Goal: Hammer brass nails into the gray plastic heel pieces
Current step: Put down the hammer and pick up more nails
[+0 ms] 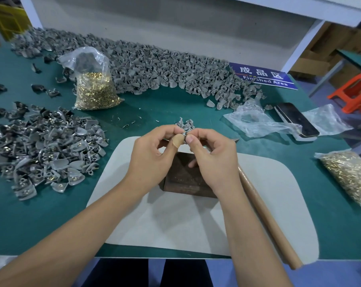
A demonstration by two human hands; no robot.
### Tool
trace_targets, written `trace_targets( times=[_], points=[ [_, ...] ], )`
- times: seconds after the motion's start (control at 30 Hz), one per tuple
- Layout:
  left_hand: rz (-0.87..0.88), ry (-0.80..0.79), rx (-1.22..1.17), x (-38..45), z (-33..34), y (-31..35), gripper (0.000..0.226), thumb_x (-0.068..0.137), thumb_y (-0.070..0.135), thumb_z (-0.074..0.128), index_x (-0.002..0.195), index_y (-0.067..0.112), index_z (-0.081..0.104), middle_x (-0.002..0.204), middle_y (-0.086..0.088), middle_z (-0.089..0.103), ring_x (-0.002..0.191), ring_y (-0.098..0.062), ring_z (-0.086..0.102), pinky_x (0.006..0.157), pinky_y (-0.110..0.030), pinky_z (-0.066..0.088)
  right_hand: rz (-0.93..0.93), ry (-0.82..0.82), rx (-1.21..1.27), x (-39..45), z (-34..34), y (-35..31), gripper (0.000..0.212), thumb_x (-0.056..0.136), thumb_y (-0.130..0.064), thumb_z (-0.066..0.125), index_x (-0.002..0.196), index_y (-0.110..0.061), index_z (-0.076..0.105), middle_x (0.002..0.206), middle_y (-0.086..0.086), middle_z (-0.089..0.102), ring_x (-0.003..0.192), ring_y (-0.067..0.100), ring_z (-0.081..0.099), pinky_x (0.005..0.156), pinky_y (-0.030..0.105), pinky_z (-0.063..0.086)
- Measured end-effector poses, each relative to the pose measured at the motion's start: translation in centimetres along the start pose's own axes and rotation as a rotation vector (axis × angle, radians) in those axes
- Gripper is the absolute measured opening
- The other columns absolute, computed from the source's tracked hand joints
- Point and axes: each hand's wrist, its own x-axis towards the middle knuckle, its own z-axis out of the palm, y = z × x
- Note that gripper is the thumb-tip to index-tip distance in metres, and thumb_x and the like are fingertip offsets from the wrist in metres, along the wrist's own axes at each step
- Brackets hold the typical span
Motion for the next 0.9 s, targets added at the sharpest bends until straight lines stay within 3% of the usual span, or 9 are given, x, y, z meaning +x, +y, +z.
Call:
trace_targets(
  times=[0.13,0.33,0.47,0.67,0.9],
  points=[
    [-0.017,-0.002,-0.021,0.0,0.0,0.3,0.019,0.097,0.017,0.069,0.097,0.036,0.068,0.094,0.023,0.073,0.081,-0.004,0.071,0.077,-0.015,0.050,-0.007,-0.004,0.032,0.0,0.0,0.1,0.009,0.094,-0.009,0.072,0.092,-0.016,0.078,0.087,0.001,0.071,0.076,0.011,0.064,0.047,0.025,0.055],
    [-0.018,0.009,0.000,-0.2,0.0,-0.1,0.012,0.095,0.013,0.071,0.099,0.024,0.071,0.093,0.015,0.074,0.088,-0.003,0.069,0.082,-0.015,0.050,0.007,-0.028,0.013,0.1,-0.1,0.4,0.011,0.092,-0.010,0.075,0.092,-0.020,0.080,0.089,-0.001,0.070,0.080,0.010,0.067,0.048,0.029,0.058],
    [-0.036,-0.013,-0.011,-0.1,-0.1,-0.1,0.015,0.095,0.013,0.070,0.098,0.028,0.070,0.096,0.019,0.073,0.088,-0.002,0.070,0.082,-0.017,0.051,0.044,-0.035,0.050,0.1,-0.2,0.4,0.016,0.092,-0.013,0.076,0.089,-0.029,0.079,0.088,-0.003,0.072,0.081,0.009,0.067,0.049,0.031,0.059],
    [-0.043,-0.045,-0.040,0.2,-0.3,0.2,0.014,0.096,0.016,0.071,0.100,0.029,0.069,0.096,0.022,0.074,0.093,0.002,0.069,0.082,-0.010,0.048,0.094,-0.011,0.101,0.1,-0.3,0.3,0.008,0.092,-0.014,0.075,0.097,-0.019,0.080,0.089,-0.002,0.074,0.083,0.011,0.067,0.050,0.032,0.059],
    [-0.023,-0.133,-0.018,-0.6,-0.6,0.3,0.009,0.095,0.024,0.071,0.100,0.031,0.070,0.092,0.016,0.075,0.086,-0.006,0.071,0.079,-0.019,0.052,0.010,-0.054,0.001,-0.9,-2.1,0.1,0.017,0.091,-0.019,0.077,0.104,-0.030,0.078,0.084,-0.009,0.072,0.082,0.009,0.068,0.057,0.029,0.060]
  ],
)
